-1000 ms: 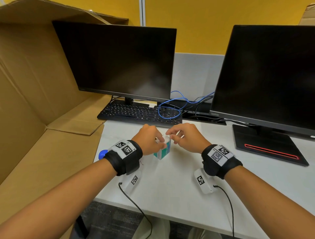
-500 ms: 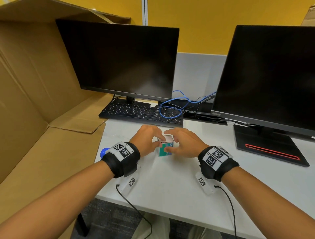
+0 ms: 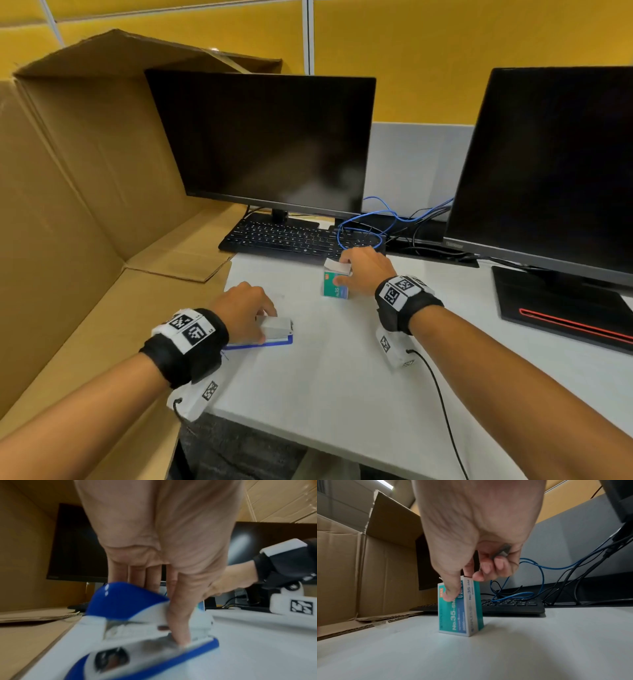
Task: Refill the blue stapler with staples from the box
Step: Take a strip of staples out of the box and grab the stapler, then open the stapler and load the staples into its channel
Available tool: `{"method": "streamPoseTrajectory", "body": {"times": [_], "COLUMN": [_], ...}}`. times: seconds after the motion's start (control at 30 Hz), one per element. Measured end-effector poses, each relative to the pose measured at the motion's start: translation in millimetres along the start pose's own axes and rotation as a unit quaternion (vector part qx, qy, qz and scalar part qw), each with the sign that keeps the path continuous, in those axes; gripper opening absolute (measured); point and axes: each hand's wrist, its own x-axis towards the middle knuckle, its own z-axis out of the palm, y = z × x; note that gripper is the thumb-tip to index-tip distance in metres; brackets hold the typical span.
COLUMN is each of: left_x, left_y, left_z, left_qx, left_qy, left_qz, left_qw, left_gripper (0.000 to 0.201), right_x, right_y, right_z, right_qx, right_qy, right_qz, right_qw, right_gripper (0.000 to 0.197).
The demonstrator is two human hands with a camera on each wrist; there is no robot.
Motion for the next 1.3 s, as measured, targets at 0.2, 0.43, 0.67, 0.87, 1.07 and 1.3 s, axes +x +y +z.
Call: {"method": "streamPoseTrajectory", "body": {"times": [0.2,0.43,0.67,0.87,1.07,1.3], "left_x": [9,33,52,53,45,34], "left_y": [10,78,145,173,138,112], "left_z": [12,16,25,27,23,30], "left_qx": [0.010,0.008,-0.003,-0.041,-0.066,-0.140], "left_qy": [0.009,0.011,0.016,0.000,-0.013,0.011], "left_qz": [0.014,0.110,0.186,0.221,0.179,0.136], "left_qw": [1.000,0.994,0.982,0.974,0.982,0.981], "left_gripper": [0.047,0.044,0.045,0.051,0.049,0.025], "right_x": [10,-32,-93,-122,-133,-120], "right_y": [0,23,46,62,68,31], "right_z": [0,-14,-36,-44,-42,-27], "right_qx": [0.002,-0.016,-0.020,0.017,0.006,0.039], "right_qy": [-0.008,-0.020,-0.076,-0.106,-0.127,-0.084], "right_qz": [0.002,-0.002,-0.019,-0.014,-0.004,-0.061], "right_qw": [1.000,1.000,0.997,0.994,0.992,0.994], "right_gripper": [0.046,0.051,0.037,0.042,0.048,0.049]}}
